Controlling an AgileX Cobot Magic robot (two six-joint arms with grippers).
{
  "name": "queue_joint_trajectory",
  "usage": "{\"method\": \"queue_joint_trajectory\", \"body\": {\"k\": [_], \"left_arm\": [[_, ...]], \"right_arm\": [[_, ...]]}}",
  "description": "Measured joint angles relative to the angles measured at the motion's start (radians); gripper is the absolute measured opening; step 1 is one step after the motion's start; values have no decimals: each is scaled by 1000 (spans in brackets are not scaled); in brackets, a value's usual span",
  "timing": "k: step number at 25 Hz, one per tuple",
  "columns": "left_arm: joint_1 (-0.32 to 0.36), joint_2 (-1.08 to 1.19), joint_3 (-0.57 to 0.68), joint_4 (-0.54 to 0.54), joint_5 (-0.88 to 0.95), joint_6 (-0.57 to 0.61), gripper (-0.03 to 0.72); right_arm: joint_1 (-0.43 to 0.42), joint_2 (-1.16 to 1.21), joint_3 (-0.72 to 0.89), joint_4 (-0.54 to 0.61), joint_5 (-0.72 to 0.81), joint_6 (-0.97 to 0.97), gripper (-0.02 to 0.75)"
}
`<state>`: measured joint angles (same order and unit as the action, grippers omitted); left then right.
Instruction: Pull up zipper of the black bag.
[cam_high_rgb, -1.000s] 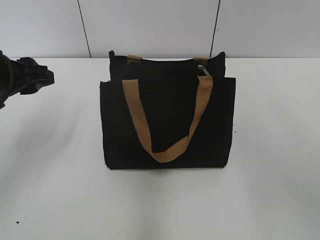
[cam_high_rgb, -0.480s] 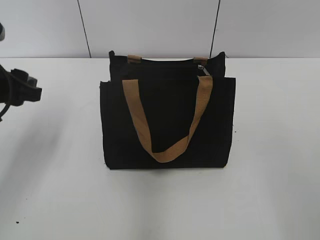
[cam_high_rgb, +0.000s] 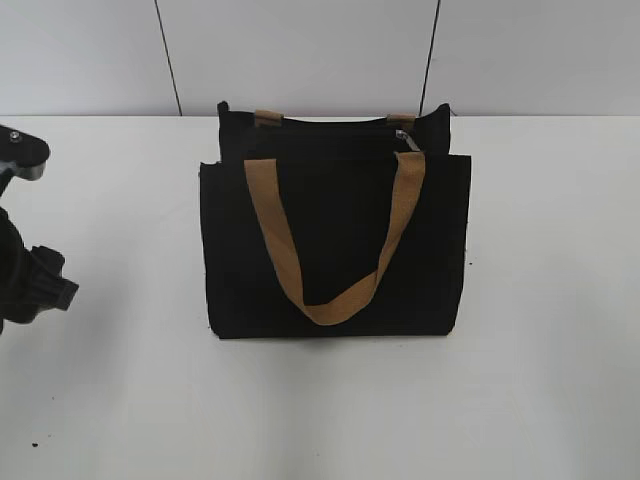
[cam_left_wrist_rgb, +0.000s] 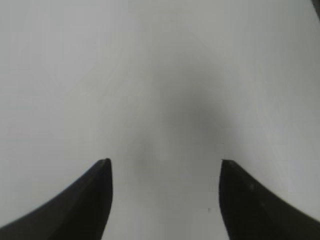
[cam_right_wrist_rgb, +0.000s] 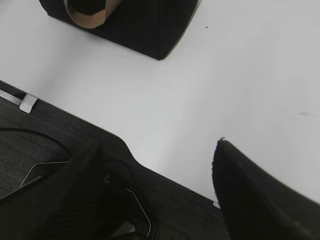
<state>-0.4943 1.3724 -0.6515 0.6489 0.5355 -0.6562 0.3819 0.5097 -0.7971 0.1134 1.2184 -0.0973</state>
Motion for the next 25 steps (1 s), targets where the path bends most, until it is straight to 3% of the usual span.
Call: {"method": "queue_joint_trajectory", "body": {"k": [6,9,15,25], "left_arm": [[-64,-124,-102,-490,312,481,519],[-67,-228,-114,-622,451,590,525],[-67,-532,-95,-649,652,622,565],[-67,-1074,65,-635,678,636,570]], "right_arm": [[0,-35,62,0,0,-8,516],[0,-56,84,0,0,-33,531],[0,-111,182,-4,-1,-47,578],[0,-163,282,-29,-41,-71,580]]}}
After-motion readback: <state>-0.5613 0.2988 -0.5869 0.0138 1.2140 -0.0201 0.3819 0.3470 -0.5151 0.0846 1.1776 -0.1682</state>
